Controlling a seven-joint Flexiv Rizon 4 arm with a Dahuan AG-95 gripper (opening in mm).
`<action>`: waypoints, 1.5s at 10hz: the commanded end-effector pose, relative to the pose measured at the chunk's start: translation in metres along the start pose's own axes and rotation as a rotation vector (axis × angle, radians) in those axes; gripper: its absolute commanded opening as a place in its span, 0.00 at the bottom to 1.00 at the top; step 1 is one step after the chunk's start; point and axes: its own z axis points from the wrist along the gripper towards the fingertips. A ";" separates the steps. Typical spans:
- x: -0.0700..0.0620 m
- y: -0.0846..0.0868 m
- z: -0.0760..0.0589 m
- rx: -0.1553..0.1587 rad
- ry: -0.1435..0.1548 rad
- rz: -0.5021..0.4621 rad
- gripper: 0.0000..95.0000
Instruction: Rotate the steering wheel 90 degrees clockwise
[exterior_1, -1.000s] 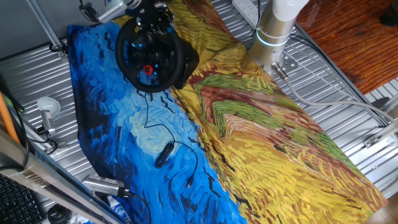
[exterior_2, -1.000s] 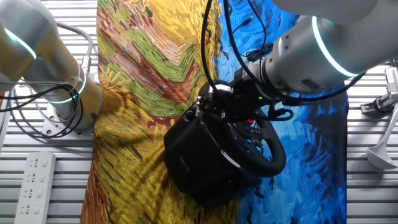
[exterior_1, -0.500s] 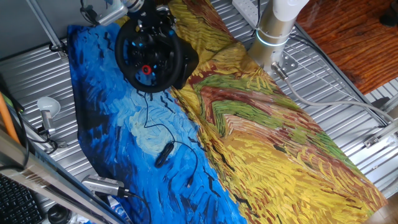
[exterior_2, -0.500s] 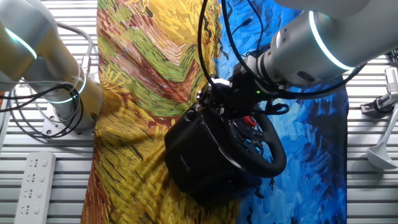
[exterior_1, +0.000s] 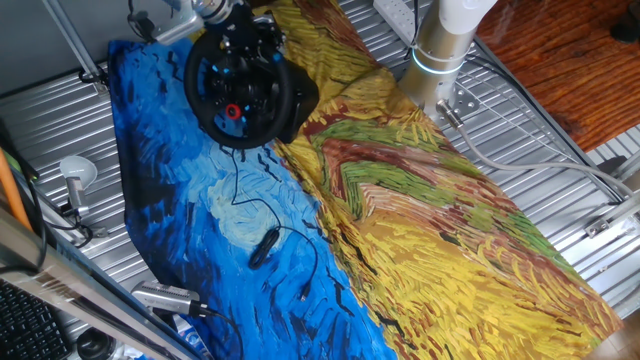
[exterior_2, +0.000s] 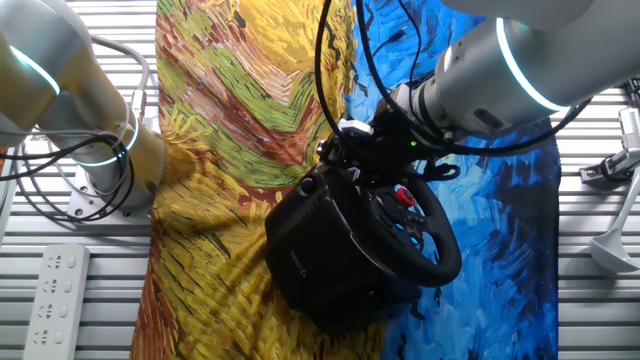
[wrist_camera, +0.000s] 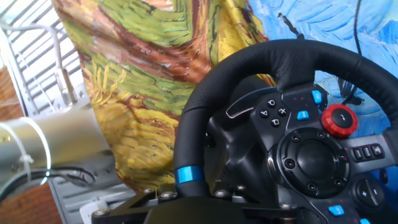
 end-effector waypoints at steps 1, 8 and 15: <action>-0.003 0.000 0.002 0.002 -0.003 0.045 0.00; -0.007 0.001 0.004 -0.018 -0.036 0.172 0.00; -0.007 0.001 0.004 -0.033 -0.030 0.163 0.00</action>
